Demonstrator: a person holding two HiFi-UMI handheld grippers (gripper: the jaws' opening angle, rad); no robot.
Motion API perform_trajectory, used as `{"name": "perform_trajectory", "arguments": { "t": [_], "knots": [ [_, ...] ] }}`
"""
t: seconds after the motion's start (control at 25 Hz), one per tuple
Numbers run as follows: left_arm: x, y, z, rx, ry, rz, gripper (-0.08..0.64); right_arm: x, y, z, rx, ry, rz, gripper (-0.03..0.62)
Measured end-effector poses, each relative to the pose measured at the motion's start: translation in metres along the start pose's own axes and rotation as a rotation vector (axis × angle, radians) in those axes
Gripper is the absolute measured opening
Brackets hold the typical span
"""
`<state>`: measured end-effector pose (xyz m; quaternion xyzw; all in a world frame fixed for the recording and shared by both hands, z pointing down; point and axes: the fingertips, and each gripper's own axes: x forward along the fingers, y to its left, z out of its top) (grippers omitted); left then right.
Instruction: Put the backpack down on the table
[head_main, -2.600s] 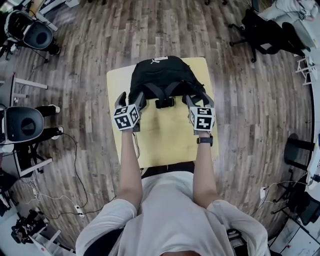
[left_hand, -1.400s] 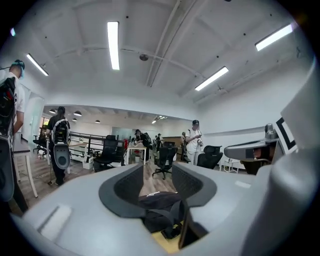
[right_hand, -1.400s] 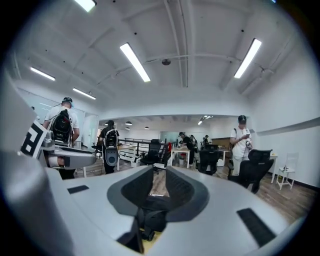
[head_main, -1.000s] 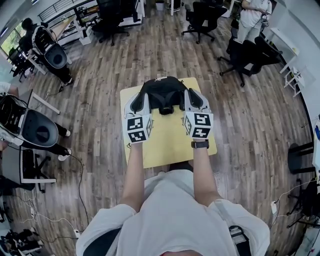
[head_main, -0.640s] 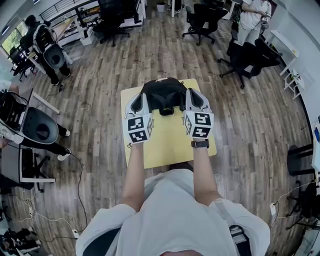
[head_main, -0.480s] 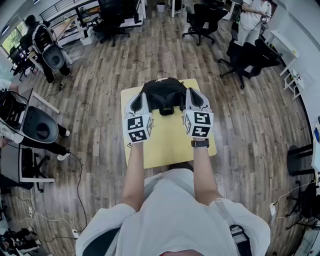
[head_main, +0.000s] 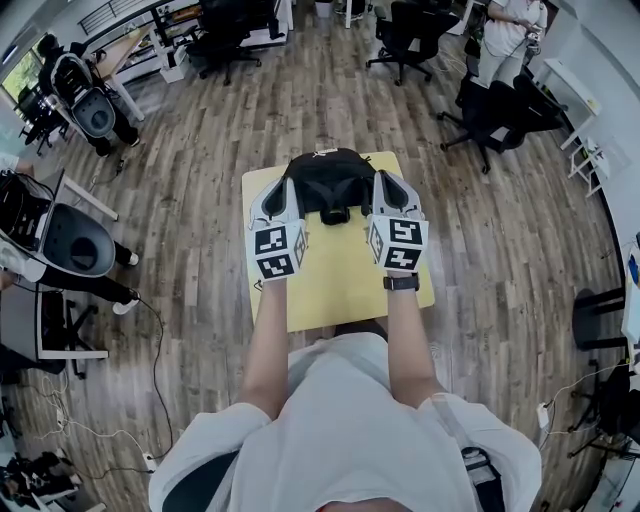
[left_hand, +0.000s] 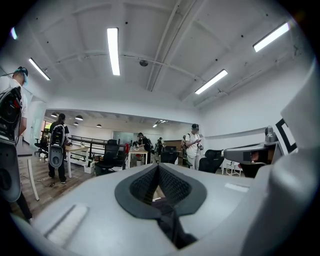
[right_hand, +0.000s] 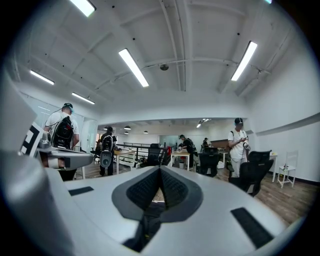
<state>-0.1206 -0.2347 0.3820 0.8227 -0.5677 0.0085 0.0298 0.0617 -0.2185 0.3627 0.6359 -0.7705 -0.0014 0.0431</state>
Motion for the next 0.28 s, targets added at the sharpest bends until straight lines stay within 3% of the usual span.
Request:
{"name": "perform_trajectory", "arguments": {
  "t": [0.28],
  "knots": [
    [0.012, -0.001, -0.01, -0.001, 0.02, -0.019, 0.009, 0.01, -0.001, -0.006, 0.002, 0.009, 0.012, 0.009]
  ]
}}
